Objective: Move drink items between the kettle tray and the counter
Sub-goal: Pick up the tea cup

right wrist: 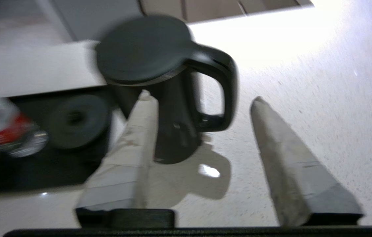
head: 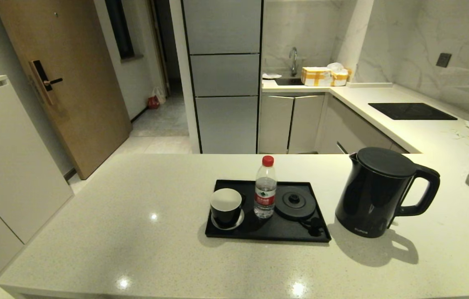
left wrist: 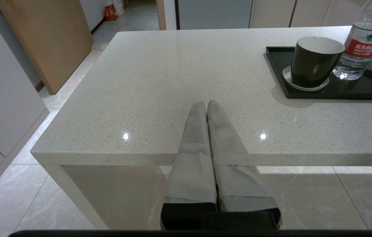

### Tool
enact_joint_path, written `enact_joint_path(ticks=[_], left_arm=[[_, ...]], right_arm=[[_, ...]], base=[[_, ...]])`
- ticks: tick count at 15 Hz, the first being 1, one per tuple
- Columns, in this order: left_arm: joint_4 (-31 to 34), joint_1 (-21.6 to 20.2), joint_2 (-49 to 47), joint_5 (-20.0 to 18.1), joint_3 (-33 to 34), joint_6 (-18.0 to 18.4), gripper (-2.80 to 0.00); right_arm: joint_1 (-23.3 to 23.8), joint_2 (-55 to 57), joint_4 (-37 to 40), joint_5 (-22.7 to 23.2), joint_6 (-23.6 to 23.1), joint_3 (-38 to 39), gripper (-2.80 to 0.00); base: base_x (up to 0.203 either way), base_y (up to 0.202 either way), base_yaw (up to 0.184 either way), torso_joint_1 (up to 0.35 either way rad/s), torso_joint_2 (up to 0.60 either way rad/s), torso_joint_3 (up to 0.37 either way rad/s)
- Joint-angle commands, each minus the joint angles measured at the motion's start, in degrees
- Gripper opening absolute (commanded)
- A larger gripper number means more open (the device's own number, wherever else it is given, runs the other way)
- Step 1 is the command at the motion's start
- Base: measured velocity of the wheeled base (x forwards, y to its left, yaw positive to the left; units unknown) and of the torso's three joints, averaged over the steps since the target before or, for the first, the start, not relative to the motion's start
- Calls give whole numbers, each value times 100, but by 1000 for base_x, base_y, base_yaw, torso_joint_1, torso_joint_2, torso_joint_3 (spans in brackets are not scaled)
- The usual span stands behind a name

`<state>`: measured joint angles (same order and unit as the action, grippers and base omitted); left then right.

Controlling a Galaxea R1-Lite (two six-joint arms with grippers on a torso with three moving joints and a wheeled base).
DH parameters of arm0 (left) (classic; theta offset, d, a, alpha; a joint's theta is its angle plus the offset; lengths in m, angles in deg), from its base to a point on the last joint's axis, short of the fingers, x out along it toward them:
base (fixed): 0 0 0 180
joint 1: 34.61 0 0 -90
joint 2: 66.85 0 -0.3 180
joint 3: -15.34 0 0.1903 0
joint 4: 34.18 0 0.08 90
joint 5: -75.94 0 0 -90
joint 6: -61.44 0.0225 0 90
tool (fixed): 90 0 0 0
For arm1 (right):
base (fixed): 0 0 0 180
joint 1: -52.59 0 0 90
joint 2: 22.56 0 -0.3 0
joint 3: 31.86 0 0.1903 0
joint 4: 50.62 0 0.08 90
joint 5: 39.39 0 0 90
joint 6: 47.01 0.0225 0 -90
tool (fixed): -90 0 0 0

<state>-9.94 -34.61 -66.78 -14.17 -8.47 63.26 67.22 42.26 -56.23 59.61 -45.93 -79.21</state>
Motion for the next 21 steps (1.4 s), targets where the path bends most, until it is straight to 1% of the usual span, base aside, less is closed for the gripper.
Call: enact_joint_path(ticks=[1, 2, 4, 5, 6, 7, 8, 9, 11, 13, 14, 15, 16, 19, 20, 21], left_arm=[[0, 0, -7, 2, 8, 3, -280], [0, 0, -5, 2, 0, 3, -280], [0, 0, 1, 2, 0, 3, -280], [0, 0, 1, 2, 0, 3, -280], [-9, 0, 1, 2, 0, 0, -280], [-17, 0, 1, 2, 9, -6, -280], [-17, 0, 1, -7, 9, -6, -280], [-17, 0, 1, -5, 9, -6, -280], [-17, 0, 1, -7, 9, -23, -280], [-34, 0, 1, -7, 9, -32, -280], [-35, 0, 1, -7, 18, -58, -280], [-35, 0, 1, -7, 18, -50, -280], [-35, 0, 1, -7, 18, -67, -280], [-44, 0, 1, -7, 18, -85, -280], [-44, 0, 1, -7, 18, -93, -280], [-44, 0, 1, 2, 18, -120, -280]], right_arm=[[-3, -2182, 2842, 299, 6, -644, -280], [-6, -2759, 4018, 435, 4, -1149, -280], [-62, -3413, 5896, 464, -4, -2643, -280], [-187, -3625, 6703, 385, -8, -3350, -280], [-467, -3816, 7585, 245, -9, -4132, -280], [-772, -4040, 8626, 63, -4, -4777, -280], [-1009, -4370, 9589, -221, 15, -5227, -280], [-1140, -4684, 10078, -517, 32, -5441, -280], [-1292, -5443, 10462, -950, 58, -5319, -280], [-1364, -6284, 10510, -1077, -27, -4894, -280], [-1383, -6496, 10413, -1118, 59, -4777, -280], [-1399, -6538, 9990, -1138, 300, -4703, -280], [-1407, -6518, 9290, -1150, 472, -4516, -280], [-1421, -6493, 7466, -1194, 638, -3268, -280], [-1422, -6492, 6901, -1209, 518, -2797, -280], [-1423, -6491, 6199, -1220, 357, -2060, -280]], base=[[0, 0, 0, 0, 0, 0], [0, 0, 0, 0, 0, 0], [0, 0, 0, 0, 0, 0], [0, 0, 0, 0, 0, 0], [0, 0, 0, 0, 0, 0], [0, 0, 0, 0, 0, 0], [0, 0, 0, 0, 0, 0], [0, 0, 0, 0, 0, 0], [0, 0, 0, 0, 0, 0], [0, 0, 0, 0, 0, 0], [0, 0, 0, 0, 0, 0], [0, 0, 0, 0, 0, 0], [0, 0, 0, 0, 0, 0], [0, 0, 0, 0, 0, 0], [0, 0, 0, 0, 0, 0], [0, 0, 0, 0, 0, 0]])
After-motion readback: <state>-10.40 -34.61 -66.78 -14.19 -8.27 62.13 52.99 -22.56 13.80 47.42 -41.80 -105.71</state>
